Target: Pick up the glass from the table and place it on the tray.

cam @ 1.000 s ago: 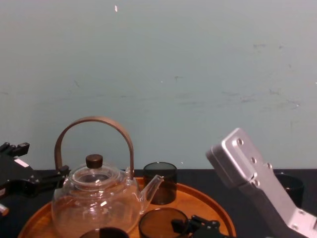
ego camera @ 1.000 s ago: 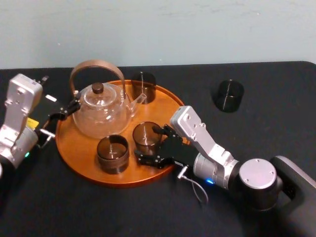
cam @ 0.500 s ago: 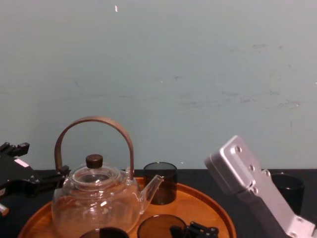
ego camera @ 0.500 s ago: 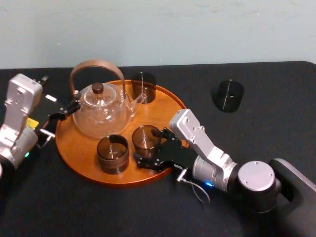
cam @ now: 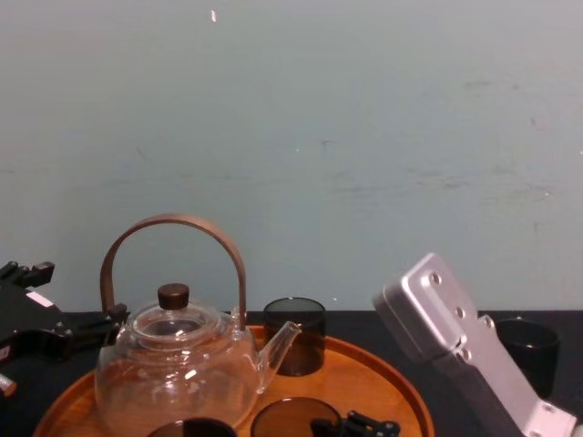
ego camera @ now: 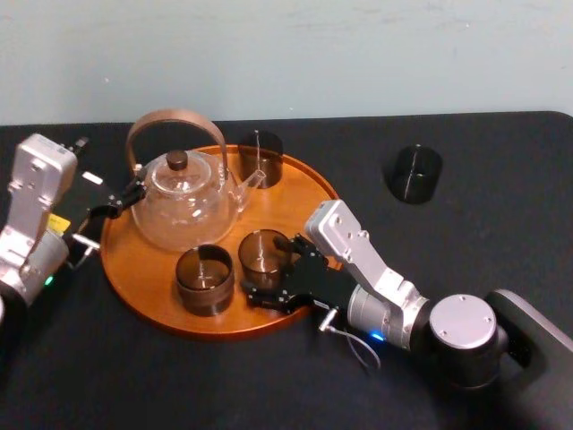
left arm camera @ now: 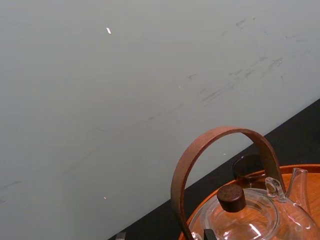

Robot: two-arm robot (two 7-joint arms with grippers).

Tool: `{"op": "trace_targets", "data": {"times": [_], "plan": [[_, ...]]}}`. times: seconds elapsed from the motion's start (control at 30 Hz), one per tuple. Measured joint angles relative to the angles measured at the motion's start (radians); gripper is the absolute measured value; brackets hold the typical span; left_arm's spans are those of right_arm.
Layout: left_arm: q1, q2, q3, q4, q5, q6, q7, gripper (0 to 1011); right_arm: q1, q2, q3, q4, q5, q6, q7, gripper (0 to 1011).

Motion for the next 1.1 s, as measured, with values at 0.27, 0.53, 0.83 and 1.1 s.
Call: {"op": "trace_targets", "data": {"times": [0.27,0.53,0.83,1.1], "plan": [[0.0,0.0,0.0,0.0,0.0,0.0,0.0,1009,0.0,0.001,0.0,0.0,0.0,0.002,0.0,956],[0.0,0.0,0.0,0.0,0.0,0.0,0.0,1010,0.0,0.003,0.002,-0.004,0.002,0.001,0.002,1002],[0.0,0.0,0.0,0.0,0.0,0.0,0.0,1009,-0.023,0.029,0.011,-0.055,0.011,0.018,0.006,1002],[0.0,0.0,0.0,0.0,0.0,0.0,0.0,1010,-0.045,0.051,0.017,-0.09,0.013,0.042,0.005,1002]]}}
